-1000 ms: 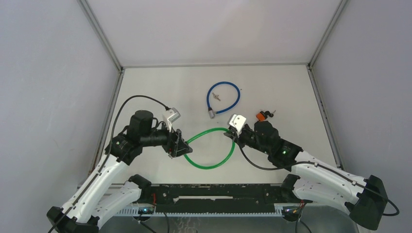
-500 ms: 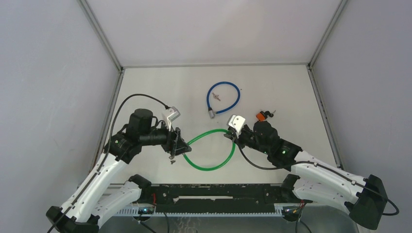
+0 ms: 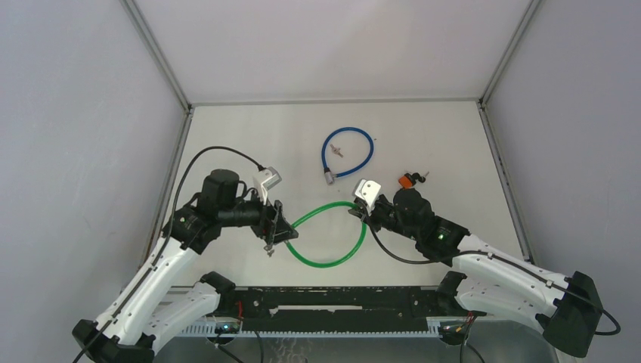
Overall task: Lock with the key
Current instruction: Lock the lock.
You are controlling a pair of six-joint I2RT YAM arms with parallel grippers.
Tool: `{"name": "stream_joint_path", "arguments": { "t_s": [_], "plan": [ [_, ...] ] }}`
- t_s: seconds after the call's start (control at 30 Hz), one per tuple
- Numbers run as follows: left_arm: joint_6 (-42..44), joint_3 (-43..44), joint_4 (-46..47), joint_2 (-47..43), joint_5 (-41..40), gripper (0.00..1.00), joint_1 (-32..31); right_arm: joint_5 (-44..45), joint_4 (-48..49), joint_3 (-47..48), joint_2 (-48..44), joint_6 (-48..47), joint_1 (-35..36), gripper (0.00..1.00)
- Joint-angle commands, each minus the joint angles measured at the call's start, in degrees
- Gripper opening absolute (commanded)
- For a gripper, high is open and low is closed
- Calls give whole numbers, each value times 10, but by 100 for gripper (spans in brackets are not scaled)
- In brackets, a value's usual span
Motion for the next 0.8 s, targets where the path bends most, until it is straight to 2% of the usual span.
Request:
{"name": "stream_joint_path", "arguments": {
  "t_s": [0.0, 0.13, 0.2, 0.27, 0.43, 0.5, 0.57, 0.6, 0.73, 0.77],
  "plan": [
    [8, 24, 8, 4, 8, 77, 3, -13, 48, 30, -9, 8, -3, 0],
    [8, 23, 7, 0, 12, 71, 3, -14, 49, 30, -6, 8, -4, 0],
    [9, 22, 6, -1, 17, 60, 3, -15, 49, 30, -4, 8, -5, 0],
    [9, 22, 5, -1, 17, 53, 3, -16, 50, 30, -2, 9, -5, 0],
    [9, 25, 5, 4, 26, 46, 3, -17, 52, 30, -1, 11, -7, 0],
    [9, 26, 5, 8, 31, 28, 3, -18, 52, 31, -2, 13, -9, 0],
    [8, 29, 5, 12, 33, 5, 3, -19, 48, 36, -2, 15, -9, 0],
    [8, 31, 5, 15, 31, 1, 3, -19, 46, 38, -2, 16, -9, 0],
    [3, 44, 7, 20, 16, 0, 3, -13, 45, 44, -10, 32, -12, 0],
    [-3, 46, 12, 18, 4, 0, 4, -8, 41, 49, -11, 42, -13, 9]
  ]
}}
